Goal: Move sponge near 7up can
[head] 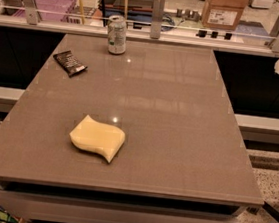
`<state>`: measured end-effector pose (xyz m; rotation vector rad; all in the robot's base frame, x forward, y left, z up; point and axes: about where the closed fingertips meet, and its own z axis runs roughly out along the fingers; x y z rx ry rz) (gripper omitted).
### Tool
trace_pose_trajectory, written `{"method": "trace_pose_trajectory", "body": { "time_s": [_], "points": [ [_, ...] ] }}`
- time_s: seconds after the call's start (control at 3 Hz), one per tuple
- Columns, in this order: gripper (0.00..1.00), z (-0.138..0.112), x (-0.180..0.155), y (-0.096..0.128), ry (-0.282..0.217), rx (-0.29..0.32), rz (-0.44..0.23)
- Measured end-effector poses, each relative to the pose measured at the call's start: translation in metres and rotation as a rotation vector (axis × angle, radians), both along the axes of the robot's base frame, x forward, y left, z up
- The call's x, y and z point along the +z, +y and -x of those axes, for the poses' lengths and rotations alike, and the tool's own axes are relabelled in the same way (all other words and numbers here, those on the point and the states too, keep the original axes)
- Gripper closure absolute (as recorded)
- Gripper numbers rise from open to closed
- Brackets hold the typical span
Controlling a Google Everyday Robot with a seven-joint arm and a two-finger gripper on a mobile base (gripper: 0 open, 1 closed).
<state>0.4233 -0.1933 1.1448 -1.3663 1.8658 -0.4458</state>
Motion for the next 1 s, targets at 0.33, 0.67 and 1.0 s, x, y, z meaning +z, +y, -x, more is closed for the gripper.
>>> {"method": "trace_pose_trajectory", "body": {
  "time_s": [0.33,0.67,1.0],
  "points": [
    [0.06,0.0000,0.0000,0.0000,0.000,0.000,0.000],
    [0.06,0.0000,0.0000,0.0000,0.000,0.000,0.000],
    [0.06,0.0001,0.0000,0.0000,0.000,0.000,0.000]
  ]
}}
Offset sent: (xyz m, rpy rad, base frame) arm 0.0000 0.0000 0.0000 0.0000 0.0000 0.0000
